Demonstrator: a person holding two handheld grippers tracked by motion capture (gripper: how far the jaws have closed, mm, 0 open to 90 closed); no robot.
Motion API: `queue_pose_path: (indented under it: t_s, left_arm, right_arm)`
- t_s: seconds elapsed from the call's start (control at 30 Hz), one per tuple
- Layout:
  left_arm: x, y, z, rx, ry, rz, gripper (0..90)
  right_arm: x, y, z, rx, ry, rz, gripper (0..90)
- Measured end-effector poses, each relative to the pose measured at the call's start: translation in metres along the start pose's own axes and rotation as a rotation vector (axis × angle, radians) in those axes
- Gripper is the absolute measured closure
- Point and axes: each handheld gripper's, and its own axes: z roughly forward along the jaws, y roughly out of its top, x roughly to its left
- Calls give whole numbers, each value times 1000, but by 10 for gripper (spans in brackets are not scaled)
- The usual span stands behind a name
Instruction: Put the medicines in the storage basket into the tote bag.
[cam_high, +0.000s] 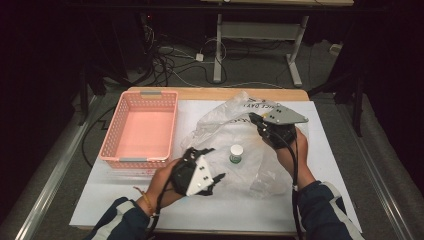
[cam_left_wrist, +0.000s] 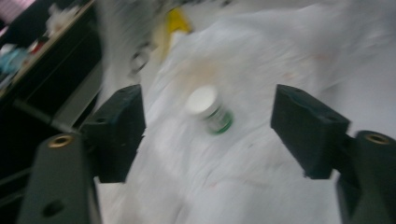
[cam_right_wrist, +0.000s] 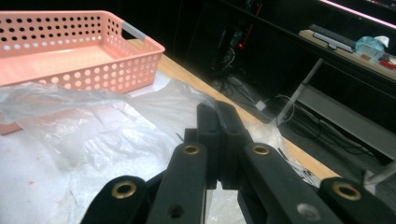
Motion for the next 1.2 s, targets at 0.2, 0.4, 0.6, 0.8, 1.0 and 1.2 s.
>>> queue_pose_path:
  t_s: [0.2,0.4,0.6,0.8,1.0,1.2]
  left_arm:
    - [23,-25,15,109,41,-143,206]
    - [30,-28,29,152,66,-183,273]
    - [35,-36,36,171,-19,-225,721]
    - [34,-37,36,170,-62,-220,863]
    - [34,-39,36,153,-59,-239,864]
    - [32,-42,38,162,-54,-239,864]
  right_arm:
    - [-4,-5,-3,10,-7,8,900]
    - [-11,-13,-8,23,-4,18,900]
    - [-14,-20,-10,30,-7,31,900]
    - [-12,-22,-7,31,21,35,860]
    - [-4,-20,-8,32,46,16,676]
    - [3,-18,-24,-5,8,34,451]
